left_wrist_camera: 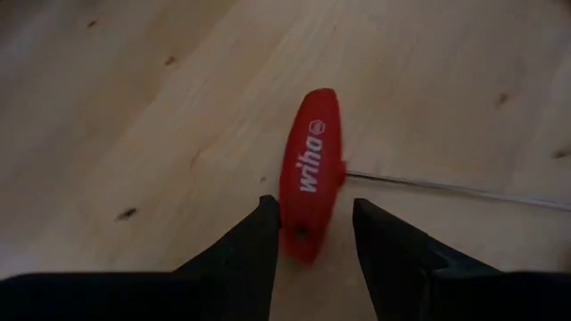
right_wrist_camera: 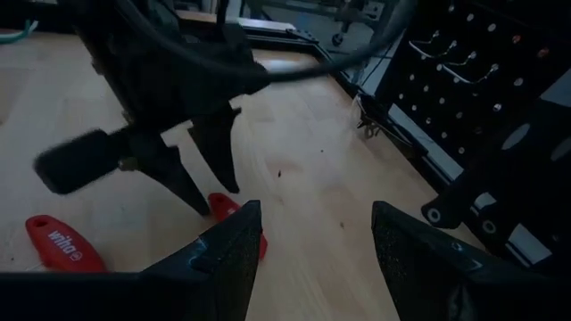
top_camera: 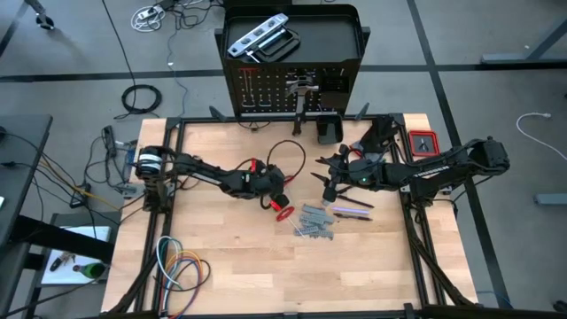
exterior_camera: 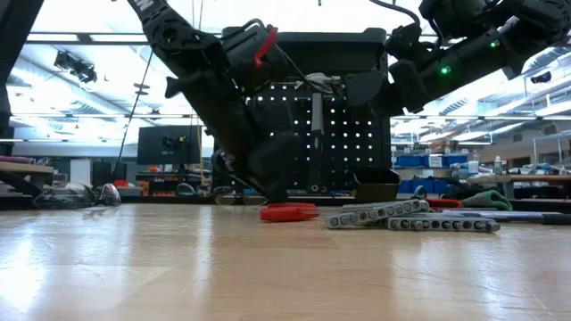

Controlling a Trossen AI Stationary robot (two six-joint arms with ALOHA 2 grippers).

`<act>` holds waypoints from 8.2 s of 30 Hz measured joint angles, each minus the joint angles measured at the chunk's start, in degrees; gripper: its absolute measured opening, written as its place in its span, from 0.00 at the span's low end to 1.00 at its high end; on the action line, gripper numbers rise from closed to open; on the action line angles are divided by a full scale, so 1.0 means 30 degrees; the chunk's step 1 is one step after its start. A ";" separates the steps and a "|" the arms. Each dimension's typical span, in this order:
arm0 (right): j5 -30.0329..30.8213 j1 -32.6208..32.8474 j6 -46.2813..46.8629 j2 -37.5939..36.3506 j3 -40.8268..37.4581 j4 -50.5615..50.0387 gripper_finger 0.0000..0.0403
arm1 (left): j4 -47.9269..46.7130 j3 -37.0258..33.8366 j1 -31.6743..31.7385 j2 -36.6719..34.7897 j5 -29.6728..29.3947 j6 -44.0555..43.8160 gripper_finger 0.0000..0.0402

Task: Hang tools onto peg board
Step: Hang the top allen wrench onto the peg board, then hang the top glasses onto the peg board

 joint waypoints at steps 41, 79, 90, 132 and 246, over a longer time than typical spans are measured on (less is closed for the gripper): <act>-0.0123 0.0160 -0.0138 0.0000 0.0000 0.0459 0.54 | -0.2766 0.0769 0.5191 -0.0676 0.8236 0.7956 0.36; -0.5984 -0.1129 0.5020 0.0015 0.0000 0.4000 0.54 | 0.2775 0.0787 -0.2324 -0.4000 -0.7503 1.4867 0.00; -0.6016 -0.1383 0.4492 0.0015 0.0007 0.5032 0.54 | 0.8191 0.0699 -0.2705 -0.3601 -0.7840 1.8857 0.00; -0.4432 -0.1377 0.0561 0.0015 0.1151 0.4339 0.18 | 0.3171 0.1282 -0.2264 -0.4319 -0.6807 1.3509 0.37; -0.2707 -0.1428 0.1213 -0.1249 0.1137 -0.0388 0.57 | -0.0532 0.1746 0.5852 -0.2959 -0.0504 0.5496 0.41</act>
